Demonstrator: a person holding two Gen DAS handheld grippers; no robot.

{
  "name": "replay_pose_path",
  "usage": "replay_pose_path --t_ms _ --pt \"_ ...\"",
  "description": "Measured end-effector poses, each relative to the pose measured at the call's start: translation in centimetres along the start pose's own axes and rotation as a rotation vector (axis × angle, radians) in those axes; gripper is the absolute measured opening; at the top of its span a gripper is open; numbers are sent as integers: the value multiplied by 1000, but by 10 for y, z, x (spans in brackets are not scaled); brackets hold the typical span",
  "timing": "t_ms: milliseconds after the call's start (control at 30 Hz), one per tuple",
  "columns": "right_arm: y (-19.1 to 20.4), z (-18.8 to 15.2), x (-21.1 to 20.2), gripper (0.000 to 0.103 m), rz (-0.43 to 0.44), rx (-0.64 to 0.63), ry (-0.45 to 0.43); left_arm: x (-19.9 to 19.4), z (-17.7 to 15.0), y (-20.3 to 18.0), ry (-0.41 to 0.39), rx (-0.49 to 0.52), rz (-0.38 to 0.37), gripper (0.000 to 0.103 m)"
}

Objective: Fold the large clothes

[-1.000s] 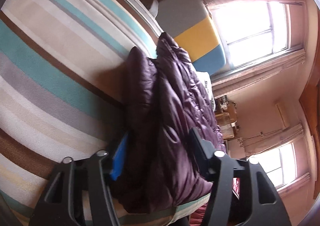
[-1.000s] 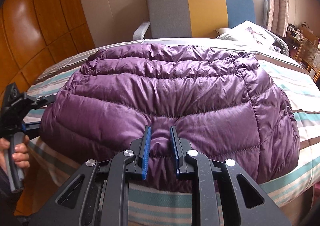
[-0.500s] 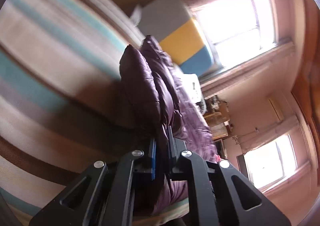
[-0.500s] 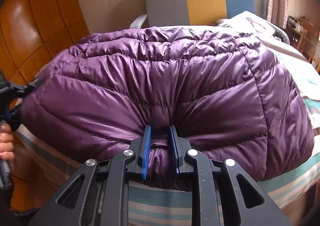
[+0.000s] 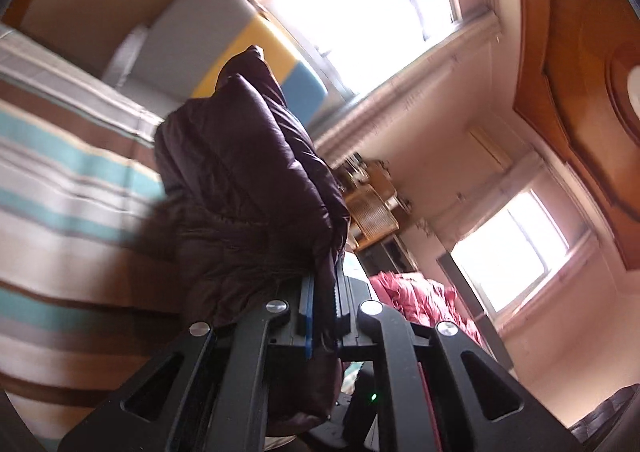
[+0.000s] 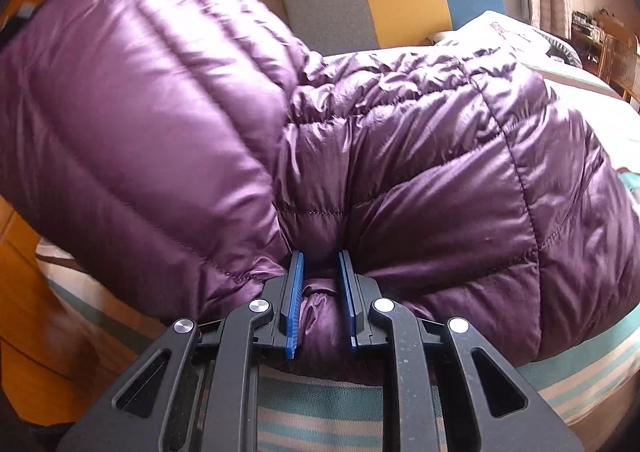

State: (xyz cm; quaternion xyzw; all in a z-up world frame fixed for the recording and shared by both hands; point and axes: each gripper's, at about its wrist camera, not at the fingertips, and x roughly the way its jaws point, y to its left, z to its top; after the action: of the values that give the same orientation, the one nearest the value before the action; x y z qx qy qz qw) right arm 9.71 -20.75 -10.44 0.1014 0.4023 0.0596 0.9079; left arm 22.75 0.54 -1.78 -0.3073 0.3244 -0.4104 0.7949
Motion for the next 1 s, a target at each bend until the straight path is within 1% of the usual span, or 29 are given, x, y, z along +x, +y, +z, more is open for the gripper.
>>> replay_pose_path --t_ms 100,133,167,200,267,333,433,467,533,600,733,867,1000 --pt "-3 6 -12 19 13 9 5 22 3 -15 41 23 -4 6" --pt "-4 7 -17 30 14 9 2 26 2 -21 54 32 -5 6" --pt "-6 7 -25 38 13 10 -10 34 2 -27 71 51 2 6" --pt "-7 8 -35 55 14 13 -28 40 2 -32 86 67 9 6" --pt "-11 10 -53 56 -14 14 -66 49 -4 -40 112 82 19 6" --pt "-19 12 -68 56 -39 24 -83 59 -3 -43 135 88 28 6" --pt "-44 13 -87 56 -126 48 -97 74 -6 -47 169 95 57 6" --pt "-58 12 -93 56 -175 74 -91 80 -8 -50 184 94 69 6" --pt "-79 10 -103 56 -230 117 -94 95 -9 -54 206 102 88 6" --pt "-108 6 -113 56 -304 173 -95 112 -13 -58 238 117 106 6" --pt "-156 -6 -131 56 -397 278 -88 147 -24 -64 298 134 143 7" --pt "-182 -12 -130 56 -441 333 -85 176 -40 -66 348 153 200 7" --pt "-194 -4 -116 56 -487 324 -51 203 -56 -67 392 169 270 8"
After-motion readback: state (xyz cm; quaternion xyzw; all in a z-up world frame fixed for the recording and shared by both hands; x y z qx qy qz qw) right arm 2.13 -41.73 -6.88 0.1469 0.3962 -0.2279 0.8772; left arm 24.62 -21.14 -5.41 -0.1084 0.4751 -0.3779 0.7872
